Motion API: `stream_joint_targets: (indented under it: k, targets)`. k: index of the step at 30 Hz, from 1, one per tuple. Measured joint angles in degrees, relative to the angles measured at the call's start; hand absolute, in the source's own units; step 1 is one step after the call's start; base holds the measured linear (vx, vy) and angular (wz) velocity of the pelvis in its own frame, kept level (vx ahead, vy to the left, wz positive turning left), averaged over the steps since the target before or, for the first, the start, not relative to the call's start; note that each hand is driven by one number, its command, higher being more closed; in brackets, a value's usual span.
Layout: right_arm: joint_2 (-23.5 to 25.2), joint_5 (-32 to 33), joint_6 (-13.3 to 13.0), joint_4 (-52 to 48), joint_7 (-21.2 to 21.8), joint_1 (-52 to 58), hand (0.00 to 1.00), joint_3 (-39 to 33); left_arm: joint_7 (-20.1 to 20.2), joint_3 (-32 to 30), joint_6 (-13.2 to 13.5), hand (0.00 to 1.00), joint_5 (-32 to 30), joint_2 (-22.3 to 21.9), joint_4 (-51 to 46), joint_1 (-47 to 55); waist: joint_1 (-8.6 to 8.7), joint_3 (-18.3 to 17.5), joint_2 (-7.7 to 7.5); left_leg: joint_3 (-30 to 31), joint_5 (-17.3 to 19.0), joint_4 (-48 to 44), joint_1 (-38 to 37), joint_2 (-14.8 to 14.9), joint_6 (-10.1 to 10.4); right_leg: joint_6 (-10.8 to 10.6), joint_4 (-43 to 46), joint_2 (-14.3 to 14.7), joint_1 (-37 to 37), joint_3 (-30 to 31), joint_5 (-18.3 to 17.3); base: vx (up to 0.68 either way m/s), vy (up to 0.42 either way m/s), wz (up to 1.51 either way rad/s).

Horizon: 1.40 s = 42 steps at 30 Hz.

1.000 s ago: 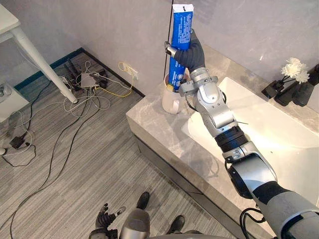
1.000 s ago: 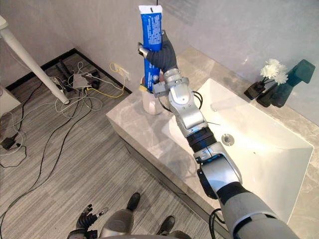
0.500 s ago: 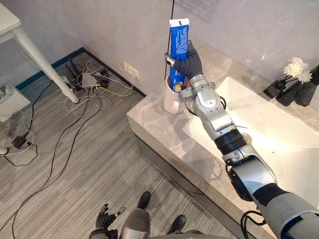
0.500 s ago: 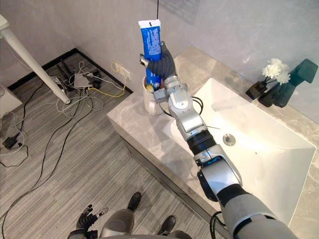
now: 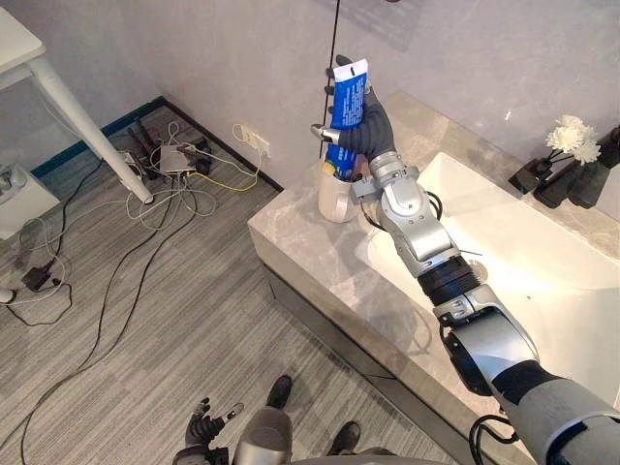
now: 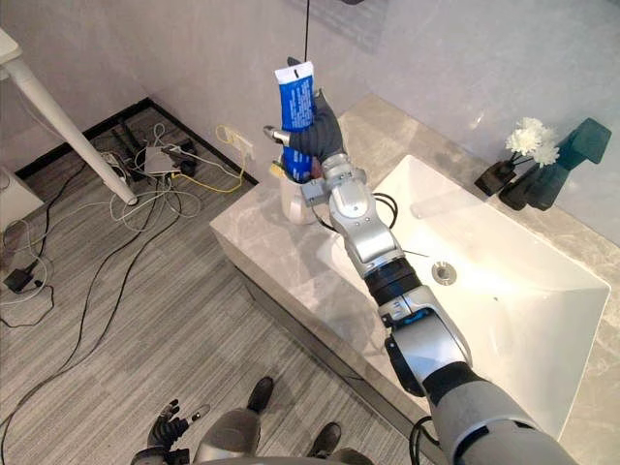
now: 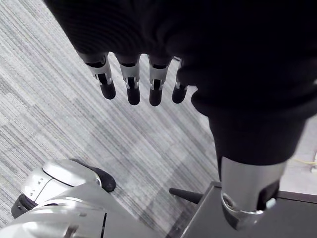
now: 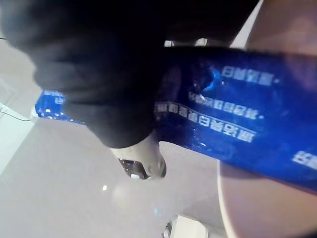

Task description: Organize washtable

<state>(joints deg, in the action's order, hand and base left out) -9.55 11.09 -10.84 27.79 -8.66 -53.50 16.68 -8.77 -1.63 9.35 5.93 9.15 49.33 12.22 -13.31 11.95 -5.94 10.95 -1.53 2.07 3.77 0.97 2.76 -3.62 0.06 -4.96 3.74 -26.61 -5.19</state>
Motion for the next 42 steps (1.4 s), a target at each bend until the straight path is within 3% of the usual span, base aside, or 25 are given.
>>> stream_joint_targets:
  k: [27,42]
  targets:
    - [-1.2,-0.2,0.2,-1.9,1.3,3.7,0.00,-0.3,0.1,0.0,0.0,0.00,0.0,0.4,0.5,0.3,0.22,-1.3,-1.20,-0.3,0.0,0.0,-0.4,0.0,0.0,0.0,0.3,-0.1,0.0,0.4,0.0,0.00,0.000,0.00]
    - [-5.0,0.0,0.3,-6.6,2.8,4.4,0.00,-0.3,1.1,-0.2,-0.1,0.00,0.0,0.5,0.8,1.3,3.12,-2.7,-1.22,-1.6,0.0,0.1,-1.3,0.2,0.0,0.0,0.5,-0.1,0.1,1.9,0.0,0.00,0.006,-0.04]
